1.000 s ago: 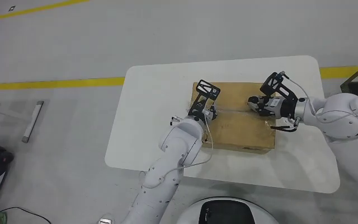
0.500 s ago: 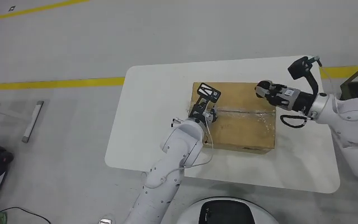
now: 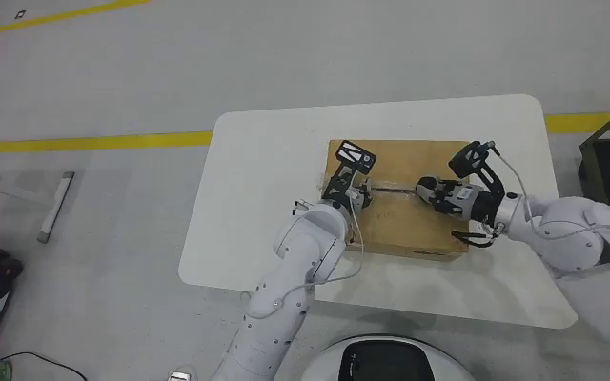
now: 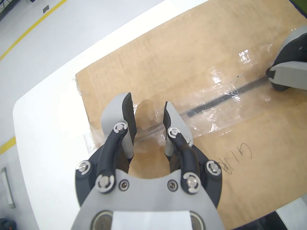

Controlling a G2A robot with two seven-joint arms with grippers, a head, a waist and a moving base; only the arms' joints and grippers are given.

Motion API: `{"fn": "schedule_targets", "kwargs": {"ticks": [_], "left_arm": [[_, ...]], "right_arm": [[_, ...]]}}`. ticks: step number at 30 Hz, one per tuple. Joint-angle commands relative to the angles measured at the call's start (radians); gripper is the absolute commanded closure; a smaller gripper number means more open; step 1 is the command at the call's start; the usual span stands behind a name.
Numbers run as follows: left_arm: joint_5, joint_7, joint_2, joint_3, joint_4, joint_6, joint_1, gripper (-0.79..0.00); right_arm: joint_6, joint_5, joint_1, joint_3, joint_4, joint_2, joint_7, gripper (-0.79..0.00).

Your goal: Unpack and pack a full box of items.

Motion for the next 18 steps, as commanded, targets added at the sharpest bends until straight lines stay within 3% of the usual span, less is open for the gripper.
{"fn": "schedule_targets", "kwargs": {"ticks": [1, 12, 18], "left_arm": [[0.001, -0.001, 0.0, -0.003, -0.002, -0.002, 0.001, -0.265], [-0.003, -0.016, 0.003, -0.026, -0.052, -0.015, 0.016, -0.262], [-0.004, -0.014, 0.004, -0.041, -0.071, -0.007, 0.026, -0.28]], "right_arm": [[-0.001, -0.036, 0.003, -0.012, 0.01, -0.002, -0.008, 0.0], [-0.009, -0.063, -0.022, 0.023, -0.025, -0.003, -0.101, 0.0], [0.004, -0.104, -0.058, 0.038, -0.034, -0.001, -0.091, 0.0]]}}
